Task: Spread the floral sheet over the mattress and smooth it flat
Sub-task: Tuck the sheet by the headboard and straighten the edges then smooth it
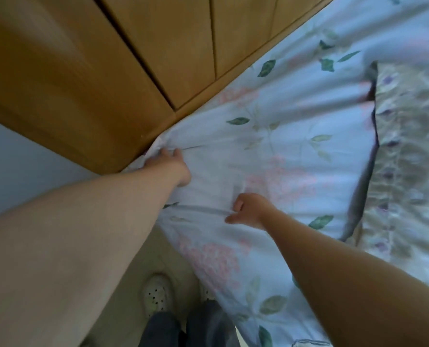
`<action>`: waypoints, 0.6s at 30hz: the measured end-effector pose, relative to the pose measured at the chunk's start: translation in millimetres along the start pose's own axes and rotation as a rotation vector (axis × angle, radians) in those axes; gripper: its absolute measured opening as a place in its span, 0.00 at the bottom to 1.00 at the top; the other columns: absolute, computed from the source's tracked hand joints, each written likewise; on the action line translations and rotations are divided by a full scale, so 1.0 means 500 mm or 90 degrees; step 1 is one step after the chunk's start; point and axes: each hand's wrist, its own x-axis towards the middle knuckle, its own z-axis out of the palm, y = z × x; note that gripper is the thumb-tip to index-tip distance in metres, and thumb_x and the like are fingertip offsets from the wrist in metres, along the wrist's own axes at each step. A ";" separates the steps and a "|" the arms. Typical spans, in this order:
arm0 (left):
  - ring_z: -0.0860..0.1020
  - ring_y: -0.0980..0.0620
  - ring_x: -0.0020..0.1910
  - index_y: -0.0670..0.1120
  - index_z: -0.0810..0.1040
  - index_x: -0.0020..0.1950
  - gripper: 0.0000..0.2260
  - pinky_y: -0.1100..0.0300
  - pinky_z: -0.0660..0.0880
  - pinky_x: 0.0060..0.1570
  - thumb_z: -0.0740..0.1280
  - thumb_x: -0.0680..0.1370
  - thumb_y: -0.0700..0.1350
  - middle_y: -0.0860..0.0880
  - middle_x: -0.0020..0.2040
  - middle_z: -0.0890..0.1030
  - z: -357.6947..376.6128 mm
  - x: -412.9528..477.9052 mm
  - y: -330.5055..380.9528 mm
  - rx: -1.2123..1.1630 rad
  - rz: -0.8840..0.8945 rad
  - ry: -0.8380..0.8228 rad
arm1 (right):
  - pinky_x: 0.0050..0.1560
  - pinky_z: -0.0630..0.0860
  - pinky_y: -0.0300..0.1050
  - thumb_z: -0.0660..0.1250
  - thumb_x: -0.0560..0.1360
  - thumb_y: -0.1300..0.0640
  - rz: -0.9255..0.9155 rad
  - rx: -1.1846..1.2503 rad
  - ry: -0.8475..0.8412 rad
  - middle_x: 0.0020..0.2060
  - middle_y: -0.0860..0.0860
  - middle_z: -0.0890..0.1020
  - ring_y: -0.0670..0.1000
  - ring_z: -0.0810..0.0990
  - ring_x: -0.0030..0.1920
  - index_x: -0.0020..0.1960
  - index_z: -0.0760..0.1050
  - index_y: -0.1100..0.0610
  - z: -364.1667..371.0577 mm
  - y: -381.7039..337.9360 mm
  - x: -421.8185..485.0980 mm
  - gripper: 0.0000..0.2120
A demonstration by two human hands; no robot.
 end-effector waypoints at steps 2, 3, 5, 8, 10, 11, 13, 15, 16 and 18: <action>0.52 0.36 0.75 0.49 0.43 0.78 0.27 0.40 0.59 0.71 0.51 0.81 0.48 0.42 0.78 0.46 0.001 -0.034 0.035 0.025 -0.021 0.094 | 0.64 0.70 0.44 0.68 0.74 0.50 0.013 0.041 0.022 0.63 0.56 0.76 0.56 0.74 0.64 0.61 0.74 0.58 -0.003 0.026 0.002 0.19; 0.55 0.37 0.74 0.49 0.48 0.77 0.25 0.42 0.62 0.69 0.52 0.81 0.46 0.41 0.76 0.51 0.006 -0.049 0.054 0.045 0.012 0.175 | 0.64 0.70 0.44 0.66 0.75 0.53 0.025 0.086 0.064 0.63 0.56 0.76 0.56 0.74 0.64 0.62 0.73 0.57 -0.010 0.038 -0.001 0.17; 0.61 0.40 0.70 0.51 0.55 0.75 0.24 0.46 0.65 0.64 0.56 0.79 0.44 0.43 0.73 0.58 0.031 -0.061 0.088 0.099 0.168 0.237 | 0.65 0.69 0.46 0.63 0.76 0.55 0.047 0.150 0.162 0.65 0.54 0.75 0.56 0.72 0.66 0.65 0.72 0.55 -0.029 0.062 -0.008 0.17; 0.65 0.42 0.71 0.53 0.60 0.75 0.28 0.50 0.67 0.67 0.62 0.75 0.53 0.46 0.75 0.60 0.074 -0.063 0.118 0.207 0.222 -0.024 | 0.68 0.66 0.51 0.61 0.77 0.53 0.088 0.097 0.174 0.71 0.52 0.67 0.57 0.66 0.70 0.72 0.64 0.50 -0.053 0.097 -0.025 0.24; 0.70 0.44 0.69 0.50 0.67 0.72 0.25 0.48 0.70 0.65 0.61 0.75 0.54 0.48 0.72 0.67 0.072 -0.081 0.142 0.314 0.181 -0.112 | 0.70 0.65 0.53 0.60 0.77 0.52 0.102 0.049 0.087 0.72 0.54 0.65 0.59 0.65 0.71 0.73 0.63 0.52 -0.058 0.118 -0.035 0.25; 0.71 0.45 0.68 0.49 0.69 0.71 0.23 0.48 0.70 0.64 0.60 0.77 0.53 0.49 0.71 0.69 0.067 -0.092 0.157 0.346 0.186 -0.116 | 0.70 0.65 0.52 0.60 0.78 0.52 0.100 0.032 0.044 0.71 0.55 0.67 0.59 0.66 0.70 0.72 0.66 0.55 -0.057 0.125 -0.042 0.23; 0.71 0.46 0.68 0.48 0.70 0.69 0.19 0.50 0.70 0.63 0.58 0.79 0.51 0.50 0.69 0.71 0.056 -0.125 0.186 0.340 0.237 -0.062 | 0.68 0.67 0.49 0.59 0.78 0.52 0.100 0.035 0.030 0.68 0.55 0.71 0.58 0.70 0.68 0.67 0.71 0.58 -0.051 0.143 -0.065 0.19; 0.71 0.46 0.67 0.48 0.70 0.69 0.19 0.53 0.70 0.62 0.57 0.80 0.52 0.48 0.69 0.71 0.062 -0.145 0.202 0.264 0.306 0.006 | 0.63 0.68 0.48 0.59 0.78 0.54 0.143 0.103 0.115 0.63 0.54 0.75 0.58 0.72 0.64 0.62 0.74 0.55 -0.048 0.163 -0.093 0.15; 0.71 0.45 0.67 0.48 0.69 0.69 0.19 0.54 0.70 0.62 0.58 0.80 0.53 0.47 0.69 0.70 0.071 -0.154 0.206 0.231 0.343 0.017 | 0.61 0.68 0.47 0.58 0.78 0.55 0.171 0.136 0.167 0.62 0.54 0.76 0.58 0.73 0.63 0.61 0.74 0.54 -0.045 0.172 -0.109 0.14; 0.71 0.44 0.66 0.48 0.67 0.69 0.20 0.53 0.70 0.62 0.61 0.79 0.53 0.45 0.68 0.70 0.103 -0.163 0.211 0.210 0.404 0.004 | 0.60 0.69 0.48 0.57 0.77 0.57 0.208 0.150 0.247 0.60 0.55 0.77 0.59 0.73 0.63 0.60 0.74 0.54 -0.040 0.191 -0.141 0.14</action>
